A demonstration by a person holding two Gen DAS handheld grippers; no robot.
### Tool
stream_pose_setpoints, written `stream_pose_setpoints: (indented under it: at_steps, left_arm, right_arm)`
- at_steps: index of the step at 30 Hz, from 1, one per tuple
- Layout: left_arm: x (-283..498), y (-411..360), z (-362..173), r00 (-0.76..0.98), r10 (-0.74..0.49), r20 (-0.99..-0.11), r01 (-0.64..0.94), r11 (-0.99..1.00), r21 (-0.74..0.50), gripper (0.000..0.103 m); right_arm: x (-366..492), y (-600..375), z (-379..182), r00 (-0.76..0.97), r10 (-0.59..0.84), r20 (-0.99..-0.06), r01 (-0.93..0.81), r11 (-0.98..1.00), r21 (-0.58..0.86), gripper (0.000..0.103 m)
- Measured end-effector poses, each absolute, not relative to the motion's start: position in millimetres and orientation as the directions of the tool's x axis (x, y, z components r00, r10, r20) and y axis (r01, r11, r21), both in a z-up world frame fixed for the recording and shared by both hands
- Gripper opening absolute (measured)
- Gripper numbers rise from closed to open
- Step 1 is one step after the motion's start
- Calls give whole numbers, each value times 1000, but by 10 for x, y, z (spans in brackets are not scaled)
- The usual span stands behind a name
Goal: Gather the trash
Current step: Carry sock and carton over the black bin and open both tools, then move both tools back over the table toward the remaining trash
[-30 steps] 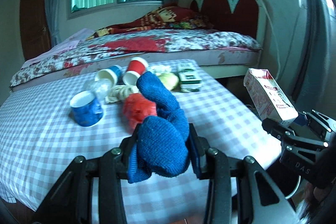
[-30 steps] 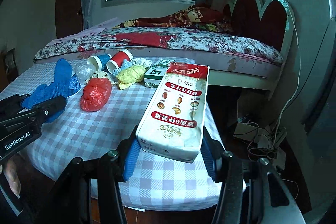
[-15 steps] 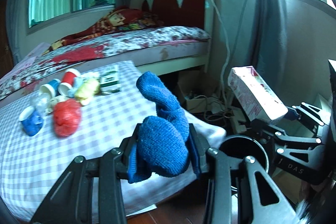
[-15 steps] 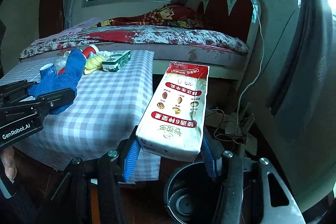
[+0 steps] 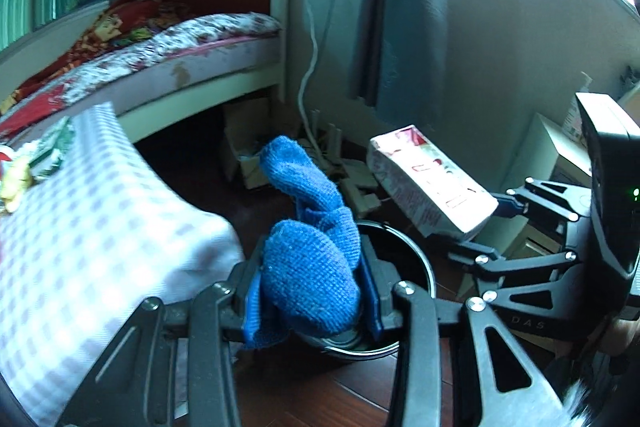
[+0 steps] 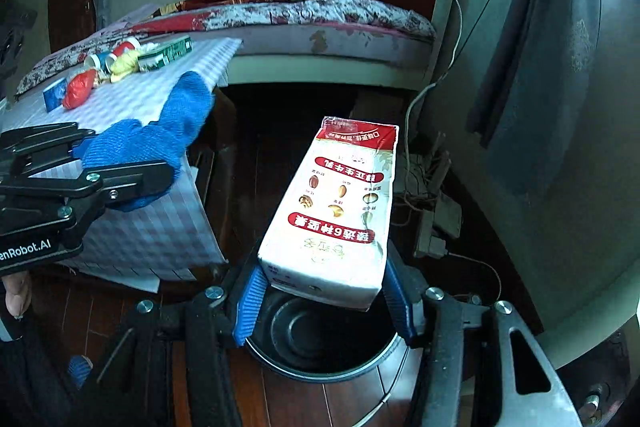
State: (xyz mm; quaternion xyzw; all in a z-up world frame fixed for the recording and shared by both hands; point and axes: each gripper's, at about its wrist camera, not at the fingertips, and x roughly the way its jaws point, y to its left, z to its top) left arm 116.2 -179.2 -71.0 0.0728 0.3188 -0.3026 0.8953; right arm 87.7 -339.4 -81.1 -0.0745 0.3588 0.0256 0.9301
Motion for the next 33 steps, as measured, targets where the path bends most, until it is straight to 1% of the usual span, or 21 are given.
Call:
stream_pose_setpoints:
  at_steps: [7, 9, 10, 11, 12, 13, 14, 15, 18, 20, 25, 33]
  left_arm:
    - [1364, -2060, -1007, 533, -502, -681, 621, 779, -88, 42]
    - [1406, -2104, -1059, 508, -518, -688, 625, 771, -120, 47]
    - [1422, -2119, -1085, 499, -520, -693, 623, 771, -131, 61]
    - [1437, -2133, -1102, 505, -507, -698, 613, 780, -123, 82]
    - [1444, -2131, -1112, 516, -504, -693, 605, 787, -122, 87]
    - [1452, -2123, -1122, 517, -507, -689, 603, 788, -128, 93]
    - [1468, -2113, -1139, 523, -495, -694, 590, 798, -124, 97]
    - [1456, -2103, -1149, 535, -479, -696, 572, 812, -118, 99]
    - [1481, -2095, -1186, 555, -449, -700, 552, 829, -93, 100]
    - [1475, -2082, -1200, 571, -431, -699, 542, 837, -74, 101]
    - [1492, -2039, -1178, 601, -398, -693, 512, 858, -49, 102]
    - [1397, -1888, -1042, 628, -383, -677, 489, 872, -39, 102]
  right_arm:
    - [959, -3601, -1087, 691, 25, -722, -126, 988, -86, 56]
    - [1016, -3630, -1147, 680, 43, -732, -138, 988, -70, 56]
    - [1051, -3641, -1184, 672, 52, -739, -147, 987, -64, 57]
    - [1096, -3650, -1249, 661, 37, -749, -143, 987, -77, 58]
    - [1133, -3688, -1323, 648, 13, -761, -125, 988, -89, 71]
    - [1149, -3742, -1371, 639, 2, -769, -105, 991, -85, 91]
    - [1163, -3815, -1427, 626, -21, -780, -70, 994, -83, 101]
    - [1162, -3871, -1465, 619, -41, -784, -42, 995, -85, 102]
    - [1098, -4023, -1546, 603, -61, -795, 23, 998, -59, 102]
    - [1068, -4053, -1551, 599, -88, -796, 50, 996, -73, 102]
    - [1075, -4028, -1476, 605, -103, -789, 63, 995, -81, 102]
    - [1026, -3859, -1284, 637, -118, -762, 79, 993, -88, 102]
